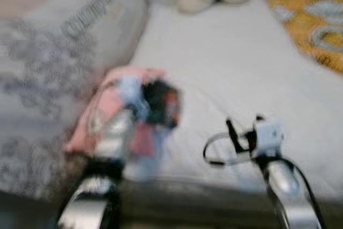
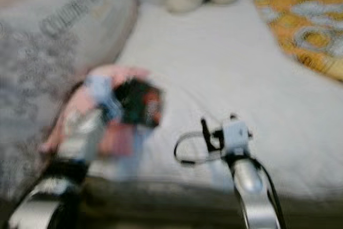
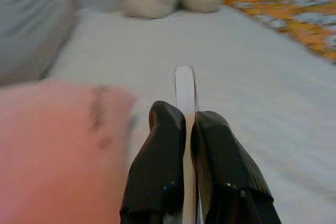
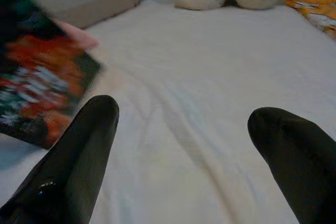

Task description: Clean up the room

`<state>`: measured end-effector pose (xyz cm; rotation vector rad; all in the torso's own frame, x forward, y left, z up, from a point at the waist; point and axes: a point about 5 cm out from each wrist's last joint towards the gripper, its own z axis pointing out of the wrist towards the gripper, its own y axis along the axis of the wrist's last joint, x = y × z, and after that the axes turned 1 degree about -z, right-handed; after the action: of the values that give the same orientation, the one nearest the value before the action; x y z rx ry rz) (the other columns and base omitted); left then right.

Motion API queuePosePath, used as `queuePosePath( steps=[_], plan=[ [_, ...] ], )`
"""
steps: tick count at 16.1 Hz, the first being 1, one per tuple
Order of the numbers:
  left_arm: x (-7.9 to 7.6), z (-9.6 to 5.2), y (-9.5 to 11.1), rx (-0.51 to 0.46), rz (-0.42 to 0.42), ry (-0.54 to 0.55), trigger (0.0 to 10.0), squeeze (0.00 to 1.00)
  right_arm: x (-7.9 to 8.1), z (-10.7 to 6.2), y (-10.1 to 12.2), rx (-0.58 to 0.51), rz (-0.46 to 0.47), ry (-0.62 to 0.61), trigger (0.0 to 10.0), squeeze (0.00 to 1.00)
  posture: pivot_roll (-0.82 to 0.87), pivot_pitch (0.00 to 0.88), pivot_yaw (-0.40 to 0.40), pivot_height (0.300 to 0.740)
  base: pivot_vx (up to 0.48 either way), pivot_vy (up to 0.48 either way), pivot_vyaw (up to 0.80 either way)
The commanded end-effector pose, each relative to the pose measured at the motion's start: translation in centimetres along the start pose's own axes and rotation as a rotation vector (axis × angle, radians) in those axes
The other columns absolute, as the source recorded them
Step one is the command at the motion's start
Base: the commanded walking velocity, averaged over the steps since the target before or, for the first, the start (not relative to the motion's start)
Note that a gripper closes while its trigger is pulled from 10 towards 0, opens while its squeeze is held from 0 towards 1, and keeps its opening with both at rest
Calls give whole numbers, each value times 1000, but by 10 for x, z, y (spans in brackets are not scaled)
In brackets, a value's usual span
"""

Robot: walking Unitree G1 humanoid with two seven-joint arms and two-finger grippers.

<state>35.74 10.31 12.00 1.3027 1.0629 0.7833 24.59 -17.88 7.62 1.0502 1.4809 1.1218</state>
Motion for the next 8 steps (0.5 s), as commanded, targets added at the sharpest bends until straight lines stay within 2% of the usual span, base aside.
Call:
queuePosePath(
  steps=[1, 3, 5, 8],
  plan=[
    [2, 6, 10, -16, 11, -21, 0, 0, 15, 3, 4, -15, 11, 56, 10000, 43, -227, 0, 183, 740, 349, 0, 0],
    [-18, 18, 24, -38, -14, -123, 0, 0, 16, 3, 4, -17, 10, 59, 10000, 47, -235, 0, 189, 740, 431, 0, 0],
    [-38, 27, 32, -29, -60, -225, 0, 0, 15, 0, 2, -11, 13, 51, 10000, 47, -245, 0, 199, 740, 0, 0, 0],
    [-49, 31, 35, -6, -208, -302, 0, 0, 16, -3, 0, -2, 18, 43, 10000, 43, -254, 0, 210, 740, 0, 0, 0]
  ],
)
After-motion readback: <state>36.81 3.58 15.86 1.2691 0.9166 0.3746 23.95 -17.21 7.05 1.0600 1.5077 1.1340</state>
